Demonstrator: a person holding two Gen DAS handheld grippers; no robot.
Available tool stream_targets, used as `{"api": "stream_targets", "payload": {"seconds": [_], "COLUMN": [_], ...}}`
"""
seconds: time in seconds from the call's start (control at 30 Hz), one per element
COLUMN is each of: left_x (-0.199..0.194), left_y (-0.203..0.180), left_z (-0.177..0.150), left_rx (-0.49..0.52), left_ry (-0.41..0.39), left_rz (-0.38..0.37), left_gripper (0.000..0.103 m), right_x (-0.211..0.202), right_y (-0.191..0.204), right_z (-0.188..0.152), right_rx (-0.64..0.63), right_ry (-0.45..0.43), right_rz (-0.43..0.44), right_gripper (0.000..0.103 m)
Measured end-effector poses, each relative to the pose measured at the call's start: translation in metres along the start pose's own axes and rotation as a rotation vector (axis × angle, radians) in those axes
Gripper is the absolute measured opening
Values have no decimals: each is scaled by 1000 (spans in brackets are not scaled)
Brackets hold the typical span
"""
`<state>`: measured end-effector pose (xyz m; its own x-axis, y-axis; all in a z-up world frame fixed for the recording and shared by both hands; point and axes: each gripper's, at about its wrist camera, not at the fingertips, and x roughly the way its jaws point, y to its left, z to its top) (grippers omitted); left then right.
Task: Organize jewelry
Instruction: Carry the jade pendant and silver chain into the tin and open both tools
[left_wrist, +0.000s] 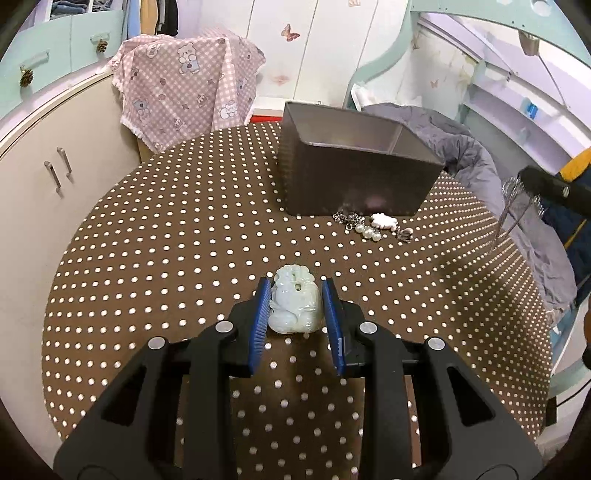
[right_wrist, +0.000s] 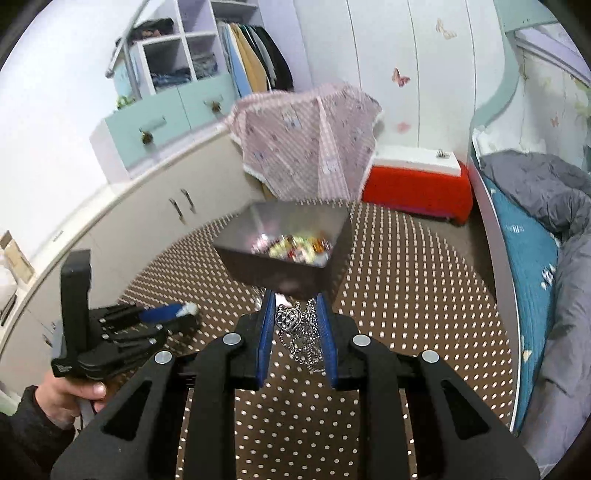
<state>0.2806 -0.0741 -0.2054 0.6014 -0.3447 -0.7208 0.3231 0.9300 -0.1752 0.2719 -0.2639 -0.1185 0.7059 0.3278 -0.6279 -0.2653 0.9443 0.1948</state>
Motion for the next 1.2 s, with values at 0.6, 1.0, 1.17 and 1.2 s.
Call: {"api": "stream_targets", "payload": {"seconds": [0.6, 1.0, 1.17, 1.2], "left_x": [-87, -33, -10, -11], "left_y": [-25, -31, -29, -28], "left_z": [108, 149, 155, 155], "left_rx": [113, 91, 86, 81], "left_ry": [-280, -196, -158, -173], "left_rz": [-14, -53, -2, 19], "left_gripper": [29, 29, 77, 90], "right_x": [-38, 15, 49, 53], "right_y": [27, 14, -4, -9], "right_z": [96, 121, 117, 116], "right_rx": [-123, -82, -6, 22], "right_ry": [-184, -120, -44, -35], "right_rz": [31, 50, 63, 67], "right_gripper": [21, 21, 42, 59]}}
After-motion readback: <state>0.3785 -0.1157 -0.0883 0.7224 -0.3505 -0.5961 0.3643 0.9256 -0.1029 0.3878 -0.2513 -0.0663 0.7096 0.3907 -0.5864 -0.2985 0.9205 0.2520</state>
